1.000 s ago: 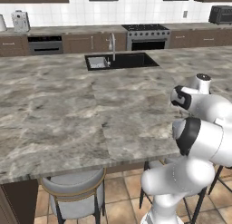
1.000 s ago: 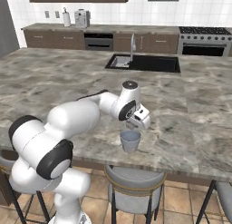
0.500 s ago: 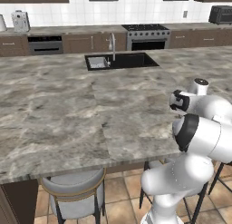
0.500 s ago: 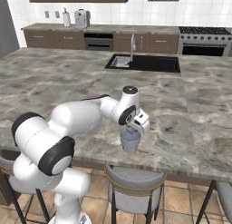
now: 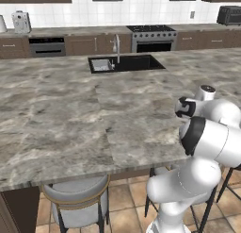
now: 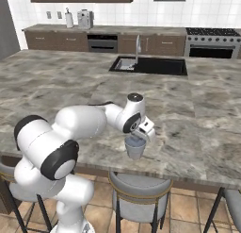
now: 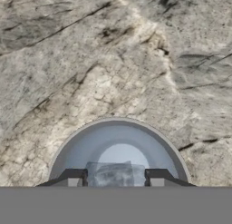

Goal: There are four ice cubes in the ice bowl. Place two ice cubes in each glass of water.

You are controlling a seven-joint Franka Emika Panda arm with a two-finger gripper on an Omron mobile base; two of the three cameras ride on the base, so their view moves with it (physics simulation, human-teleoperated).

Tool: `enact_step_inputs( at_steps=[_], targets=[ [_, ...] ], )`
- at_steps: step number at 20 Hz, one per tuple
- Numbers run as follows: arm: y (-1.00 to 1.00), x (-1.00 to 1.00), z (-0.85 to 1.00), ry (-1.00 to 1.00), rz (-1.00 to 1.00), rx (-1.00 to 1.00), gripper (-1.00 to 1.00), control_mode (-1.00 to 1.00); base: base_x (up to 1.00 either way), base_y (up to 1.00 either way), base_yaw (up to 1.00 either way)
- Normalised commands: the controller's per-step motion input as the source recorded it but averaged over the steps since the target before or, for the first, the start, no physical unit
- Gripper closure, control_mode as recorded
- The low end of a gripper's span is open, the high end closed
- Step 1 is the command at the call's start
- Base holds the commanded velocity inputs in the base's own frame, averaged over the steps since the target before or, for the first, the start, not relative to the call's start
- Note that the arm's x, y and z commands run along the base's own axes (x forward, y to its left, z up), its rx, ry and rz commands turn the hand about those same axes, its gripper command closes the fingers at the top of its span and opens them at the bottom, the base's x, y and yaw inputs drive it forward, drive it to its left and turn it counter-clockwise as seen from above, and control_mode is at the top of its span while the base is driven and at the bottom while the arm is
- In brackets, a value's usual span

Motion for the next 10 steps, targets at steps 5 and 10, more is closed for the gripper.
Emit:
enact_step_inputs(
  at_steps=[5, 10],
  targets=[
    [0.00, 0.00, -0.09, 0.00, 0.00, 0.00, 1.00, -1.00, 0.00, 0.00, 0.00],
    [0.00, 0.01, -0.06, 0.00, 0.00, 0.00, 1.00, -1.00, 0.00, 0.00, 0.00]
  ],
)
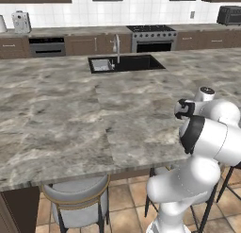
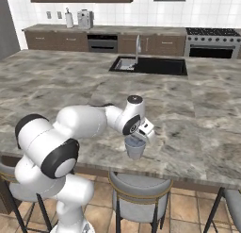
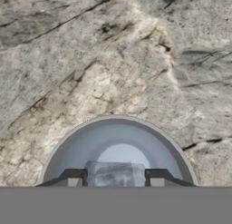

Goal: There are four ice cubes in the ice bowl. Place two ice cubes in each glass of water.

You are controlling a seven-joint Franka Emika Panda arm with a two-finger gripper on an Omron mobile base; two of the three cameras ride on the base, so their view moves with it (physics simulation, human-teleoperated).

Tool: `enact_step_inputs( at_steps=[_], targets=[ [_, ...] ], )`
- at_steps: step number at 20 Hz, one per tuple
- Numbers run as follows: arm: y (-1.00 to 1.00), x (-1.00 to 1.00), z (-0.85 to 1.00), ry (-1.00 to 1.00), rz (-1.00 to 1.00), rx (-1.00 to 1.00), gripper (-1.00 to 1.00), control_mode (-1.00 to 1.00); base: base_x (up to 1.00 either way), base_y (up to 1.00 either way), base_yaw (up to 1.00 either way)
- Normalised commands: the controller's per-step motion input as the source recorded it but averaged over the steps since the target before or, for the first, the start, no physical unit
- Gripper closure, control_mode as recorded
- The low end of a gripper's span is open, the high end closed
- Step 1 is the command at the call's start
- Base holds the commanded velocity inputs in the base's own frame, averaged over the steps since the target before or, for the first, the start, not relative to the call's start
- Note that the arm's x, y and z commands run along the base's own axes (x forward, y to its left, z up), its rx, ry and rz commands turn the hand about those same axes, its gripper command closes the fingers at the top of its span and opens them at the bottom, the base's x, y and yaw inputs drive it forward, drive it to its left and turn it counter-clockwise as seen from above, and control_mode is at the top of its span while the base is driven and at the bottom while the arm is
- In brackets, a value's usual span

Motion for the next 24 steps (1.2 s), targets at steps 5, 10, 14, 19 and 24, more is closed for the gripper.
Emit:
enact_step_inputs(
  at_steps=[5, 10, 14, 19, 24],
  targets=[
    [-0.04, 0.05, 0.00, 0.00, 0.00, 0.00, 1.00, -1.00, 0.00, 0.00, 0.00],
    [-0.01, 0.03, 0.00, 0.00, 0.00, 0.00, 1.00, -1.00, 0.00, 0.00, 0.00],
    [0.00, 0.03, 0.00, 0.00, 0.00, 0.00, 1.00, -1.00, 0.00, 0.00, 0.00],
    [0.00, 0.12, -0.03, 0.00, 0.00, 0.00, 1.00, -1.00, 0.00, 0.00, 0.00],
    [0.00, 0.15, -0.02, 0.00, 0.00, 0.00, -1.00, -1.00, 0.00, 0.00, 0.00]
  ],
)
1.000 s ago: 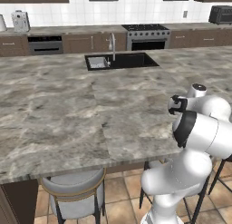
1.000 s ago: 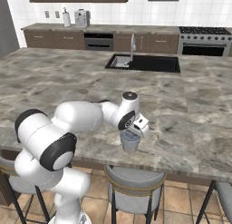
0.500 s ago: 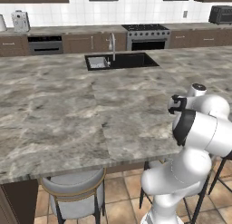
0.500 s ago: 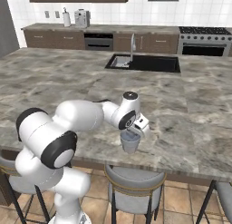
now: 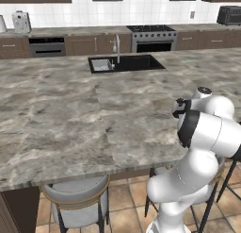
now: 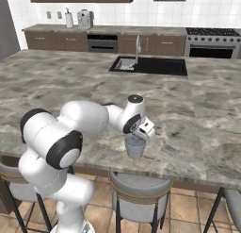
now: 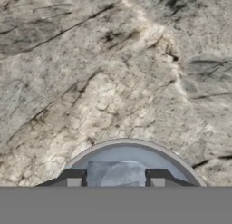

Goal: There are four ice cubes in the ice bowl. Place two ice cubes in each glass of water.

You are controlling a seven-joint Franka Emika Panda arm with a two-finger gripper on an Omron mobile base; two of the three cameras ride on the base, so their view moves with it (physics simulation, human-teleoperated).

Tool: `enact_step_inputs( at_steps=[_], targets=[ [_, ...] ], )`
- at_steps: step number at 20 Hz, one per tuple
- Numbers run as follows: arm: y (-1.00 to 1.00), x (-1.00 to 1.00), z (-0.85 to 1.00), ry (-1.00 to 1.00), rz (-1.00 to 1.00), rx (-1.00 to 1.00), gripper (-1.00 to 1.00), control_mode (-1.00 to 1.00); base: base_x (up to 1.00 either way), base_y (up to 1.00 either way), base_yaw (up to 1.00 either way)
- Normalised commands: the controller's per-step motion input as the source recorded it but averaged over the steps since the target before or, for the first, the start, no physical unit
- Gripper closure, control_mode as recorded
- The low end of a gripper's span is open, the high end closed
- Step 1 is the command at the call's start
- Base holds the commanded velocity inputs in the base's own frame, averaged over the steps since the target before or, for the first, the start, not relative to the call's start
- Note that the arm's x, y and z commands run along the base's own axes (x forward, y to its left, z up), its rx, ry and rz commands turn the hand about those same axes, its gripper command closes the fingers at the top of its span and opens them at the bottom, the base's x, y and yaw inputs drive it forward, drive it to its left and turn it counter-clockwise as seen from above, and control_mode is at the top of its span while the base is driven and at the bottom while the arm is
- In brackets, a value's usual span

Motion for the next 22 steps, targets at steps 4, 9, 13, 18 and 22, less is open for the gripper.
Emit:
enact_step_inputs(
  at_steps=[4, 9, 13, 18, 22],
  targets=[
    [-0.07, 0.05, 0.00, 0.00, 0.00, 0.00, -1.00, -1.00, 0.00, 0.00, 0.00],
    [0.00, 0.00, 0.00, 0.00, 0.00, 0.00, -1.00, -1.00, 0.00, 0.00, 0.00],
    [0.00, 0.00, 0.00, 0.00, 0.00, 0.00, -1.00, -1.00, 0.00, 0.00, 0.00],
    [0.10, -0.17, 0.23, -0.07, 0.00, -0.01, -1.00, -1.00, 0.00, 0.00, 0.00],
    [0.09, -0.08, 0.03, -0.06, 0.00, -0.02, -1.00, -1.00, 0.00, 0.00, 0.00]
  ],
)
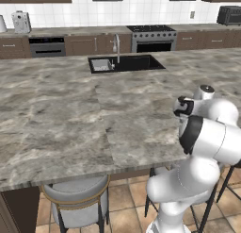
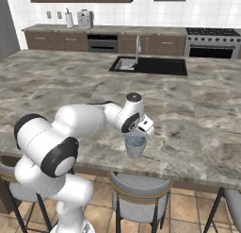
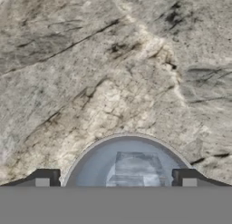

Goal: There are four ice cubes in the ice bowl. Place two ice cubes in each glass of water.

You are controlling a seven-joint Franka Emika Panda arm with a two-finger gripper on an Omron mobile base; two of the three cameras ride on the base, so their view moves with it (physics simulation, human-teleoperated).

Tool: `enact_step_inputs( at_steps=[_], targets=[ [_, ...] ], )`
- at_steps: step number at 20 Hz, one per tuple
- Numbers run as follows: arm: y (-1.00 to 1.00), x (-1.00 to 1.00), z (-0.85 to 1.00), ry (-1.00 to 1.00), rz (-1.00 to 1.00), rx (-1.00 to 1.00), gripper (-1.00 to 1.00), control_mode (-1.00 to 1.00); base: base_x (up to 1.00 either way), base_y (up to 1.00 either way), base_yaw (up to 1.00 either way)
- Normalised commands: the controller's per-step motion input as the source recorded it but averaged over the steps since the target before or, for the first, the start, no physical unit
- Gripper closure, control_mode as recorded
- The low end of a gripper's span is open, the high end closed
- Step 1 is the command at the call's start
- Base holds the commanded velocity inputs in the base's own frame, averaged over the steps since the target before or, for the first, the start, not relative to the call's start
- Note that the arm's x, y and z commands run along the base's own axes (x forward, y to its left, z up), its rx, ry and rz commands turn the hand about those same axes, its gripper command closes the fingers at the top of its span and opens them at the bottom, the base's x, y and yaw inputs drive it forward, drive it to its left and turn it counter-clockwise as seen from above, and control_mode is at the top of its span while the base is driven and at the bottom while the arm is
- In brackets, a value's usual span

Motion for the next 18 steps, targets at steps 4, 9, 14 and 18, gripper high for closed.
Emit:
enact_step_inputs(
  at_steps=[4, 9, 14, 18],
  targets=[
    [0.42, -0.37, 0.23, -0.10, 0.01, -0.04, -1.00, -1.00, 0.00, 0.00, 0.00],
    [0.82, -1.00, 0.82, -0.20, 0.05, -0.12, -1.00, -1.00, 0.00, 0.00, 0.00],
    [0.77, -1.00, 1.00, -0.23, 0.08, -0.15, -1.00, -1.00, 0.00, 0.00, 0.00],
    [0.85, -1.00, 0.90, -0.11, 0.03, -0.11, -1.00, -1.00, 0.00, 0.00, 0.00]
  ],
)
